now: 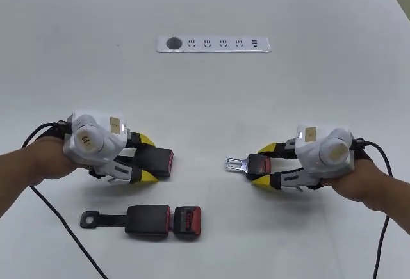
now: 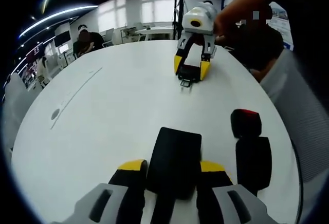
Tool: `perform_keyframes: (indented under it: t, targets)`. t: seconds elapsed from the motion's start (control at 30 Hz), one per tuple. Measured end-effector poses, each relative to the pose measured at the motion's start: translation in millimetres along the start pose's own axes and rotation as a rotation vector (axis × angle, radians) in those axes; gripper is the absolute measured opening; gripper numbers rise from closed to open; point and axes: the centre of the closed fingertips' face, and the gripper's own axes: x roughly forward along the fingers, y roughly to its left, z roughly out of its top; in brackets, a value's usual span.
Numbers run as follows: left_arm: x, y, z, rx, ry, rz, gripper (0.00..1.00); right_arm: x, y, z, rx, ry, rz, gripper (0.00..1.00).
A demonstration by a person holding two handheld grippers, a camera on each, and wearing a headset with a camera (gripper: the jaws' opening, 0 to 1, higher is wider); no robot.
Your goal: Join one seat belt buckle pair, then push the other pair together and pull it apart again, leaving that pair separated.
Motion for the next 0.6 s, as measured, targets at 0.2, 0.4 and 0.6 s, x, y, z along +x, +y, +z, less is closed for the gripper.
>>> perform_keyframes:
  t: [0.2, 0.4, 0.6]
  targets:
    - [-2.0, 0.9, 0.1, 0.006, -0.004, 0.0, 0.38, -0.5, -1.1, -0.8, -0.01, -0.03, 0.018, 0.36]
    - [-2.5, 2.7, -0.6, 0.011, -0.002, -0.006, 0.38, -0.9, -2.2, -1.4, 0.0, -0.095, 0.032, 0.36]
    - [-1.4, 3.6, -2.0, 0.016, -0.005, -0.015, 0.37, -1.5, -0.4, 2.7, 0.018, -0.138, 0.035, 0.36]
